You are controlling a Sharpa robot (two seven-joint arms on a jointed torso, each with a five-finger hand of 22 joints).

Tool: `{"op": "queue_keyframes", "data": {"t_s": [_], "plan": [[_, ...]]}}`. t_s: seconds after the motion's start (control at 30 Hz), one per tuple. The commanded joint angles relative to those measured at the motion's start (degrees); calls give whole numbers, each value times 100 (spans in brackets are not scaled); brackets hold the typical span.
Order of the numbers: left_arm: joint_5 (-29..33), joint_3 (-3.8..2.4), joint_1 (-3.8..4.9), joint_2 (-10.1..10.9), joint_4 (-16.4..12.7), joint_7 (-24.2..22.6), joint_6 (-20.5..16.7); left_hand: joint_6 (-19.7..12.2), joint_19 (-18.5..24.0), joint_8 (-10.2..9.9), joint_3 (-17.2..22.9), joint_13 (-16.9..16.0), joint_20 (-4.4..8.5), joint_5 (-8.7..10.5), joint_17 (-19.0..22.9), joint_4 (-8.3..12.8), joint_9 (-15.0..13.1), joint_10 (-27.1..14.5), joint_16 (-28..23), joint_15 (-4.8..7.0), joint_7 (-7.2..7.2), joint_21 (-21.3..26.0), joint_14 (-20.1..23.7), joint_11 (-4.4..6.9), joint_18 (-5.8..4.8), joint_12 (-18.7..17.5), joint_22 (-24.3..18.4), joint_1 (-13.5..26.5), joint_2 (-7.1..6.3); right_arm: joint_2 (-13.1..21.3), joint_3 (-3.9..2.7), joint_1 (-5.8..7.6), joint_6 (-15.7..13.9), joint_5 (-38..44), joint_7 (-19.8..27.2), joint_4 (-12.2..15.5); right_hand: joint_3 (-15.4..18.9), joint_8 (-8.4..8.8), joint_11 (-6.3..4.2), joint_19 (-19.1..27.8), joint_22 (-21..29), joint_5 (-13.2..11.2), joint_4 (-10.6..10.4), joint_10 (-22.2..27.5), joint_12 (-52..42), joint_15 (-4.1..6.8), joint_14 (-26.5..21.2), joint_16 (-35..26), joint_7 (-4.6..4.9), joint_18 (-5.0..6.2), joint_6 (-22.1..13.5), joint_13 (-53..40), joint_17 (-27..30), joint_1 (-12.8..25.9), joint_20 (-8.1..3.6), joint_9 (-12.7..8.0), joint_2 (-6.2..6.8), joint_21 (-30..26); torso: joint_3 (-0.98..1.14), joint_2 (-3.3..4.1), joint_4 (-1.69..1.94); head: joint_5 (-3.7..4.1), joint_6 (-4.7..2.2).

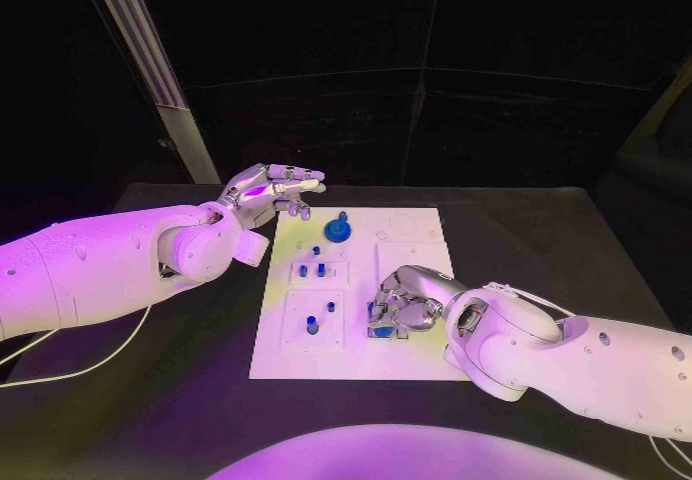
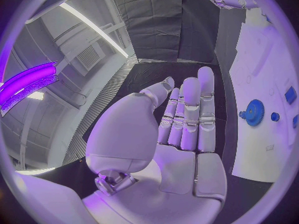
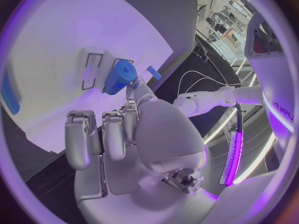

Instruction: Assemble the parts on the task board

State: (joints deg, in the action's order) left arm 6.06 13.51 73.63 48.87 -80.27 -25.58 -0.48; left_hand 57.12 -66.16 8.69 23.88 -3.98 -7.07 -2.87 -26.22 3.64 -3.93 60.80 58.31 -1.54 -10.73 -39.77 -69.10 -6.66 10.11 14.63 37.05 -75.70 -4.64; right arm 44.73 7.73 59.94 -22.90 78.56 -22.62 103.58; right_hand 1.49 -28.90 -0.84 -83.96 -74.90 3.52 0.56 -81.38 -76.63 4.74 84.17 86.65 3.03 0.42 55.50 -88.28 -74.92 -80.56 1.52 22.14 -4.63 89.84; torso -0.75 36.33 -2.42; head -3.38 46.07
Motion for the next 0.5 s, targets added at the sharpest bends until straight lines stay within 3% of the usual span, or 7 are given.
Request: {"op": "queue_keyframes", "data": {"t_s": [0.03,0.13,0.23,0.37,0.5], "plan": [[12,-4,10,-1,-5,-11,52,-25,3,24,-31,7,-22,-23,6,16,8,-48,-6,-3,-1,24,50,8,39,23,-10,-4,35,23,4,-1,-443,-448,748,5,99,72,30,-604,-1510,72,-168,28,36,-33,468,-21,80,-42,-96,1077,-969,358,7,-18,136,16,-2,-3,1,1,-3],[12,-4,10,0,-4,-9,54,-25,3,24,-31,7,-22,-23,6,16,8,-48,-6,-3,-1,24,50,8,39,23,-10,-4,35,47,4,-1,-665,-743,1173,13,192,148,81,-604,-1510,128,-290,71,88,-73,467,-23,140,-42,-218,1119,-968,531,41,-42,149,16,-1,-1,4,4,-9],[12,-4,10,1,-4,-4,58,-25,3,24,-31,7,-22,-23,6,16,8,-48,-6,-3,-1,24,50,8,39,23,-10,-4,35,68,4,-2,-700,-891,1387,18,238,186,103,-604,-1510,176,-348,90,109,-94,467,-25,164,-42,-258,1135,-966,594,63,-55,142,16,-2,1,3,6,-5],[12,-4,10,2,-8,5,69,-25,3,24,-31,7,-22,-23,6,16,8,-48,-6,-3,-1,24,50,8,39,23,-10,-4,35,132,4,-2,-595,-945,1468,36,243,337,141,-604,-1510,194,-335,114,134,-125,468,-21,211,-42,-344,1151,-973,521,96,-121,107,16,-3,1,5,3,-2],[12,-4,10,5,-10,10,70,-25,3,24,-31,7,-22,-23,6,16,8,-48,-6,-3,-1,24,50,8,39,23,-10,-4,35,243,5,-1,-323,-798,1385,55,189,665,204,-604,-1510,158,-211,150,173,-180,468,-19,292,-42,-364,1176,-979,300,145,-277,71,16,-2,1,1,-1,5]]}}
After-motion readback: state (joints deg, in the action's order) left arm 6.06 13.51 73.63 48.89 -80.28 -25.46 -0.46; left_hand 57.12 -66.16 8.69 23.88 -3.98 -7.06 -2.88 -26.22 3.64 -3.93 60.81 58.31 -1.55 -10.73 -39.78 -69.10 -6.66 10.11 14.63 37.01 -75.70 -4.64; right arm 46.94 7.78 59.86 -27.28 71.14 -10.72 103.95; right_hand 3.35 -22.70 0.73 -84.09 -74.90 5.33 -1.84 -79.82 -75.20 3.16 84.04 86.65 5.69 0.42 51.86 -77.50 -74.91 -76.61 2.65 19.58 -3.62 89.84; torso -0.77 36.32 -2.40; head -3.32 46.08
